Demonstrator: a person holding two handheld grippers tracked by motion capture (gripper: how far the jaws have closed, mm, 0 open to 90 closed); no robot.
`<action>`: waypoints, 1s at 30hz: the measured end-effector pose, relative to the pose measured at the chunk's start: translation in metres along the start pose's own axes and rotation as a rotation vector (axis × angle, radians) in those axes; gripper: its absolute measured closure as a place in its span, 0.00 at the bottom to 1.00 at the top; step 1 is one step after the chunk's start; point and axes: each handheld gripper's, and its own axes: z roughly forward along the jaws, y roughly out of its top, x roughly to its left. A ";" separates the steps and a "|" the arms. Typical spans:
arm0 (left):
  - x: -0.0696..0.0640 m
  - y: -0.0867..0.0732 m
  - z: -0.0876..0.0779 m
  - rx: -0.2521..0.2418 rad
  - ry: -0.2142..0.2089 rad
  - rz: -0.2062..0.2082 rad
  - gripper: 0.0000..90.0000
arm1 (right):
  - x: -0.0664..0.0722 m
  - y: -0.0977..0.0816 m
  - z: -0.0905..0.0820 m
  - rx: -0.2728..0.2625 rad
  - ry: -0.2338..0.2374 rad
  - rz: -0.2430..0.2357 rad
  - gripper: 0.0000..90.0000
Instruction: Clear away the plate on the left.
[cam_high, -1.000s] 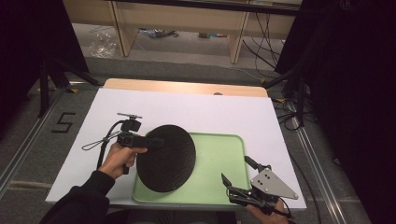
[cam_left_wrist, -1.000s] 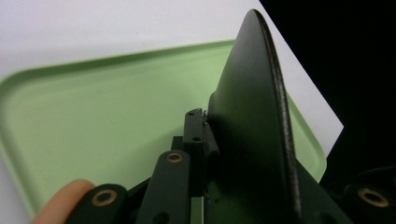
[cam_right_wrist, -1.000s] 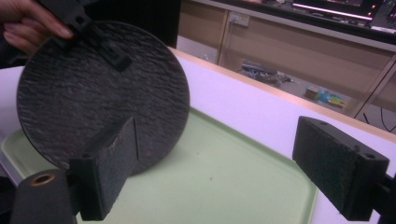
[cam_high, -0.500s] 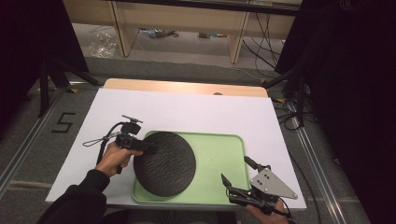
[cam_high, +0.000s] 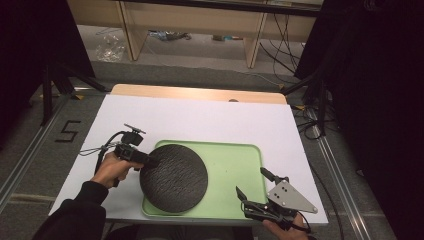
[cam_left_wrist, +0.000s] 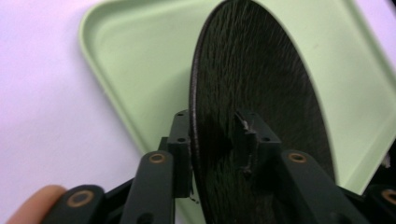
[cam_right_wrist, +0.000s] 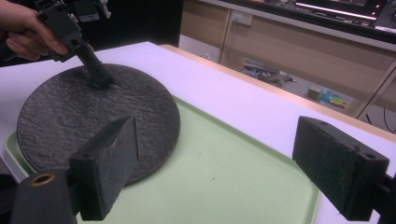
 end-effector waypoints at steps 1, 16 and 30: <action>0.000 -0.001 -0.001 0.020 0.005 0.001 0.74 | 0.000 0.000 -0.001 -0.006 -0.005 0.010 0.17; 0.007 -0.008 -0.007 0.094 0.025 0.008 0.74 | -0.001 0.000 0.001 -0.006 -0.012 -0.008 0.17; -0.005 -0.006 0.013 0.043 0.045 -0.008 0.75 | -0.002 0.001 0.002 -0.012 -0.013 -0.019 0.17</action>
